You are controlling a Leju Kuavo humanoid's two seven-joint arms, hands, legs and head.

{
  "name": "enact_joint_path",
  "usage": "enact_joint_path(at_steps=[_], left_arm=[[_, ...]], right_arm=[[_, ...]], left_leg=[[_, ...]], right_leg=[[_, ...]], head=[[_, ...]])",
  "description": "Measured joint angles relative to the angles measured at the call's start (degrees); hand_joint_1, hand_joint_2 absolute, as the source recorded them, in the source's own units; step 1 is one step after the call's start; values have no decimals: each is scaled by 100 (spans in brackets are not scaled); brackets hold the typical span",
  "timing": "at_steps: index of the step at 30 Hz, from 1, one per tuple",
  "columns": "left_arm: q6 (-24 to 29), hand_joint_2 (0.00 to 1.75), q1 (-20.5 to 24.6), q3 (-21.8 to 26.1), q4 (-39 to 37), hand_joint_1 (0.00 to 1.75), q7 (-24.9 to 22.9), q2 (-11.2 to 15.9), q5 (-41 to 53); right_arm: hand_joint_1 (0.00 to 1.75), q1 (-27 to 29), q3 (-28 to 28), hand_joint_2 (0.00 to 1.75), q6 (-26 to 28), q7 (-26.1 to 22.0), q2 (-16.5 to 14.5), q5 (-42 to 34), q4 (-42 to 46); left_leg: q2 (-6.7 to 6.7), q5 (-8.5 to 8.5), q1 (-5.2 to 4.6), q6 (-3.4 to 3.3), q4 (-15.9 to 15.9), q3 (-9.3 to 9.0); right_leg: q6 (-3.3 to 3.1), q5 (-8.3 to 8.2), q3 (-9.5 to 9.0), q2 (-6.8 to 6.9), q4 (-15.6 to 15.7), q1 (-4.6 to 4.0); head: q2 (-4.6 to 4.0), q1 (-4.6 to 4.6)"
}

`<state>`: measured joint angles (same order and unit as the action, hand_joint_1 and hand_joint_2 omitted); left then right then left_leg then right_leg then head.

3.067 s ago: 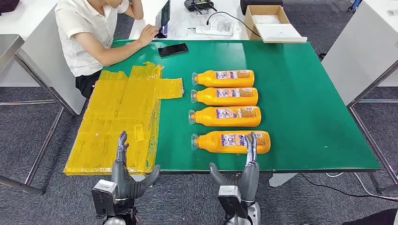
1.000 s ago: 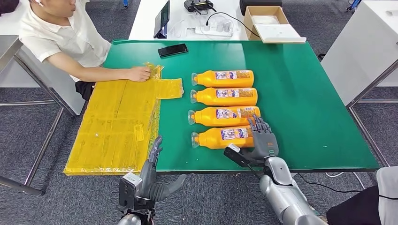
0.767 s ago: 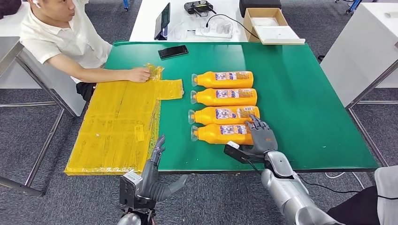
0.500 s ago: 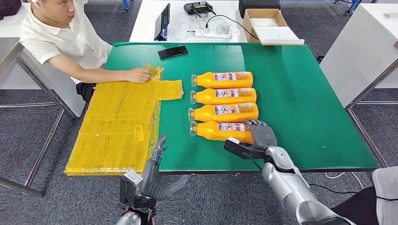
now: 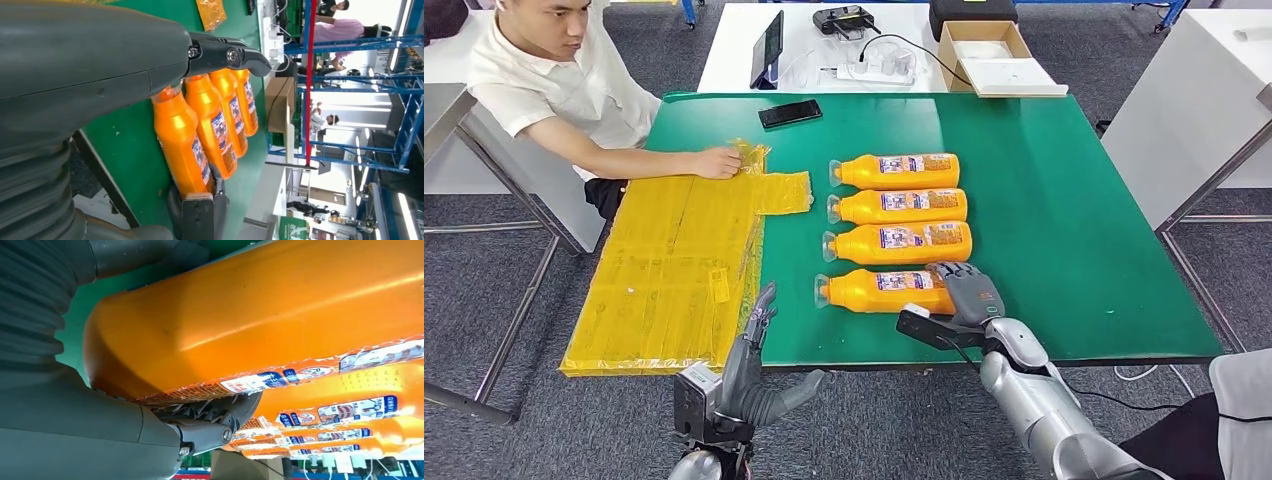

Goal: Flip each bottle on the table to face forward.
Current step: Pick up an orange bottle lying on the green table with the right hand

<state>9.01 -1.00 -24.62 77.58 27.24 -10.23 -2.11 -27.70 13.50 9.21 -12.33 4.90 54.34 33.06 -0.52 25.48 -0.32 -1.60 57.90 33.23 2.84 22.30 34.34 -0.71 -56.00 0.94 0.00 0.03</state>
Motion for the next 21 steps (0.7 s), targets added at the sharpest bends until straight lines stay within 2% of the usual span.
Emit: enact_joint_path(at_steps=[4, 7, 9, 13, 17, 21], left_arm=[[159, 175, -68, 58, 77, 0, 98, -10, -166], [512, 175, -176, 163, 199, 0, 76, -58, -619], [650, 175, -236, 217, 267, 0, -59, -89, -1127], [657, 175, -310, 239, 319, 0, -231, -79, -2134], [751, 175, -356, 238, 403, 0, -236, -36, -2474], [726, 175, -386, 209, 463, 0, -286, 20, -2698]], right_arm=[[175, 229, -16, 175, -61, -567, -32, -829, 259], [175, 726, -34, 175, 80, -1054, -174, -1726, 869], [175, 1156, -29, 175, 350, -1205, -337, -2225, 1434], [175, 1828, 16, 175, 1293, -1334, -727, -2906, 2621], [175, 2044, 42, 175, 1974, -1532, -962, -3272, 3258], [175, 2117, 92, 175, 2173, -1675, -1070, -3390, 3482]], left_leg=[[0, 1, 0, -1, 0, -2], [-3, 2, 3, -1, 0, 12], [-8, 0, 6, -1, 0, 37], [-11, -5, 7, 3, 0, 81], [-10, -5, 5, 3, -1, 87], [-11, -4, 0, 2, 0, 94]], right_leg=[[0, 1, -5, 0, 0, -1], [0, 2, 4, 3, -2, -3], [0, 3, 23, 5, -4, -6], [-1, 2, 70, 7, -11, -6], [-3, 4, 76, 6, -10, -2], [-2, 4, 81, 7, -8, 4]], head=[[0, 2], [0, 1], [-1, -1], [-1, -3], [0, 0], [-1, 1]])
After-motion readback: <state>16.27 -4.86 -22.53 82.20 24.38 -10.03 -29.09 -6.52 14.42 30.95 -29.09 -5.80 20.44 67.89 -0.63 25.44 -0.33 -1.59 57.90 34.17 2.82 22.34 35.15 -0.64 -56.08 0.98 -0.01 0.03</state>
